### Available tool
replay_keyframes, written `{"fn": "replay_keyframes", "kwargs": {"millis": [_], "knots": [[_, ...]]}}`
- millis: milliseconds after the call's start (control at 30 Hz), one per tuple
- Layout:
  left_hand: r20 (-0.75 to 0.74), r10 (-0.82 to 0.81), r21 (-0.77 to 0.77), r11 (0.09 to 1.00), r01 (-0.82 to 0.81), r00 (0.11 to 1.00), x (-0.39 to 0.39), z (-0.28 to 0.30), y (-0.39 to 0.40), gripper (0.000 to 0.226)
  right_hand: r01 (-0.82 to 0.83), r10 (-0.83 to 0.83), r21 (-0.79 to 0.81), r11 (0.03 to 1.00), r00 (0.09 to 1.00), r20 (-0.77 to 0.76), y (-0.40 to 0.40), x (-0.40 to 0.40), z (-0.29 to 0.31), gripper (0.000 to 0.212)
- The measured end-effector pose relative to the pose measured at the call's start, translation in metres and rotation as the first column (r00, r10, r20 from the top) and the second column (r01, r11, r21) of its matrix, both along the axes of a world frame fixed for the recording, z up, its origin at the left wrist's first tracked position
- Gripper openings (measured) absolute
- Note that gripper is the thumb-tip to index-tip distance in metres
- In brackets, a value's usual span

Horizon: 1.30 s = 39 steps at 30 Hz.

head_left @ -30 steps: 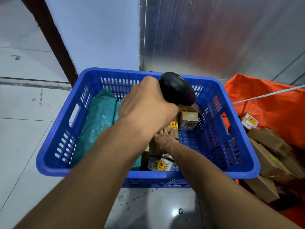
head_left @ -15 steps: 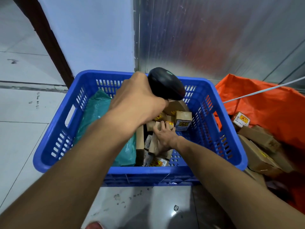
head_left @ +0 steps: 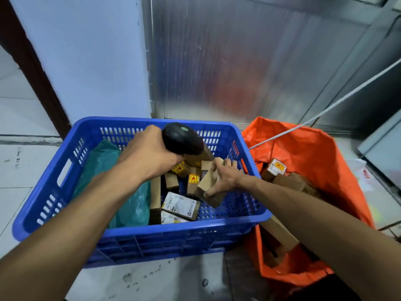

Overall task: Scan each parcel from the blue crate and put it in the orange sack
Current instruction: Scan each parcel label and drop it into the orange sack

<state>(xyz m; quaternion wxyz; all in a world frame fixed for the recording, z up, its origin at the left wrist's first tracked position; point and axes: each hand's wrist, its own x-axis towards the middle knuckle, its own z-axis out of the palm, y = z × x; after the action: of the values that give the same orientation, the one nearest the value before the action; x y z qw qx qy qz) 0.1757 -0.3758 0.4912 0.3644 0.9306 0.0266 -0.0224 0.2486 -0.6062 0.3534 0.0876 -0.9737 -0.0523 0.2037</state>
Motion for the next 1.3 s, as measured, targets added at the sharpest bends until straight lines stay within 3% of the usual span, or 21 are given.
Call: {"fn": "replay_keyframes", "kwargs": {"millis": [100,233,367,500,667,833,900,1067,1300], "knots": [[-0.011,-0.031,0.016,0.999,0.031,0.999,-0.007,0.001,-0.009,0.025,0.095,-0.101,0.13,0.987,0.994,0.041,-0.011,-0.005,0.025,0.08],[-0.048,-0.072,-0.024,0.997,0.071,0.996,-0.016,0.004,-0.02,0.036,0.201,-0.202,0.332,0.921,0.979,-0.032,-0.024,-0.015,0.052,0.082],[-0.008,-0.056,-0.037,0.998,0.056,0.998,-0.019,0.005,-0.022,0.03,0.361,-0.344,0.609,0.706,0.927,-0.15,-0.041,-0.03,0.076,0.065],[0.036,-0.047,-0.055,0.997,0.049,0.998,-0.021,0.005,-0.021,0.016,0.519,-0.408,0.675,0.524,0.849,-0.336,-0.066,-0.049,0.106,0.06],[0.058,-0.079,-0.111,0.99,0.085,0.995,-0.025,0.005,-0.02,0.02,0.664,-0.301,0.7,0.262,0.746,-0.595,-0.099,-0.07,0.143,0.086],[0.021,-0.105,-0.2,0.974,0.107,0.994,-0.028,0.007,-0.023,0.018,0.646,-0.1,0.76,-0.063,0.754,-0.649,-0.126,-0.083,0.14,0.107],[-0.007,-0.123,-0.255,0.96,0.117,0.992,-0.03,0.008,-0.027,0.019,0.618,0.037,0.772,-0.152,0.784,-0.62,-0.134,-0.089,0.135,0.105],[-0.032,-0.161,-0.388,0.911,0.137,0.986,-0.037,0.013,-0.037,0.016,0.543,0.254,0.811,-0.218,0.834,-0.49,-0.15,-0.095,0.128,0.093],[-0.069,-0.246,-0.514,0.839,0.177,0.967,-0.046,0.018,-0.045,0.018,0.509,0.309,0.84,-0.188,0.843,-0.441,-0.148,-0.085,0.121,0.087]]}}
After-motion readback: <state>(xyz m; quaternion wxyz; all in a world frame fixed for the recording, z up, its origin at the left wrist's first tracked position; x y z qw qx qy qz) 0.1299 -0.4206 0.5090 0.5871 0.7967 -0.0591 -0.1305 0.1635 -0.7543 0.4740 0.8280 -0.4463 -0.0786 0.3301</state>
